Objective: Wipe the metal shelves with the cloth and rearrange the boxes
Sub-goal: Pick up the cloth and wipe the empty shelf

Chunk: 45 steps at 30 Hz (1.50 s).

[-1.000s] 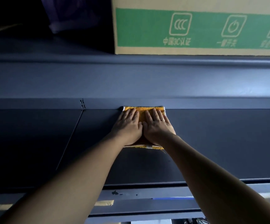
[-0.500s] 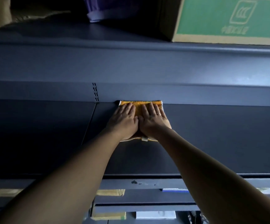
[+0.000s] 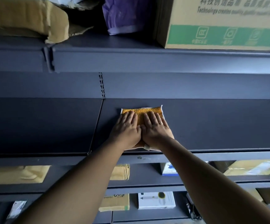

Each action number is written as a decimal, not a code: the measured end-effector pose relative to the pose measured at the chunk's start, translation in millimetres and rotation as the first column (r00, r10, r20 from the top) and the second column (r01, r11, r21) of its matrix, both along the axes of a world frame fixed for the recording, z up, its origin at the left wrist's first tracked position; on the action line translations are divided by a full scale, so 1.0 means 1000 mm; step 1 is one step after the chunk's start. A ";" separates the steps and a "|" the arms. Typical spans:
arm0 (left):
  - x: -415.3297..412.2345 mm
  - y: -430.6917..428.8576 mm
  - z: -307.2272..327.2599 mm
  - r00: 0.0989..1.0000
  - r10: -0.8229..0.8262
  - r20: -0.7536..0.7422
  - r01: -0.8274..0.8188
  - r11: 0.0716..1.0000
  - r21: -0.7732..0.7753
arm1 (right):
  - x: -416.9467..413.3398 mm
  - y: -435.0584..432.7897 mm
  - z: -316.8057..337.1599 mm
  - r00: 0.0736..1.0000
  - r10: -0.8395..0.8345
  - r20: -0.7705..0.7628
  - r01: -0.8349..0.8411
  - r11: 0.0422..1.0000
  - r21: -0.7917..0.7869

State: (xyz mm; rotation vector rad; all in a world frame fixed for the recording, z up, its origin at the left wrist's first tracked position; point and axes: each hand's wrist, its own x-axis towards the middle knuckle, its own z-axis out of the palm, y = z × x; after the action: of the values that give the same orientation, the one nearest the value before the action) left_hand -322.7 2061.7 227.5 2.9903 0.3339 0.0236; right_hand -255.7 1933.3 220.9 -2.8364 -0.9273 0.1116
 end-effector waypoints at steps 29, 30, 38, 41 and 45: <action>-0.042 0.060 0.001 0.999 -0.029 -0.027 0.028 0.999 -0.023 | -0.048 0.058 0.002 1.000 -0.018 -0.016 0.018 1.000 -0.010; -0.035 0.063 0.001 0.999 -0.032 -0.033 0.031 0.999 -0.022 | -0.041 0.061 0.001 1.000 -0.016 -0.018 0.016 1.000 -0.008; 0.027 0.089 0.001 0.998 -0.013 -0.065 0.012 1.000 -0.004 | 0.025 0.089 -0.005 1.000 0.013 0.007 -0.013 1.000 0.006; 0.047 0.098 0.002 0.998 -0.019 -0.068 0.019 1.000 0.007 | 0.043 0.097 -0.004 1.000 0.010 0.001 -0.010 1.000 0.003; 0.064 0.107 0.002 0.997 -0.020 -0.070 0.020 1.000 0.000 | 0.062 0.107 -0.004 1.000 0.022 0.003 -0.022 1.000 -0.009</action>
State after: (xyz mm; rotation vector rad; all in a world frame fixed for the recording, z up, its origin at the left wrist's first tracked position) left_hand -258.5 2168.4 229.3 2.9995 0.3118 -0.0829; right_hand -193.6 2040.2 216.7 -2.8353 -0.9613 0.1147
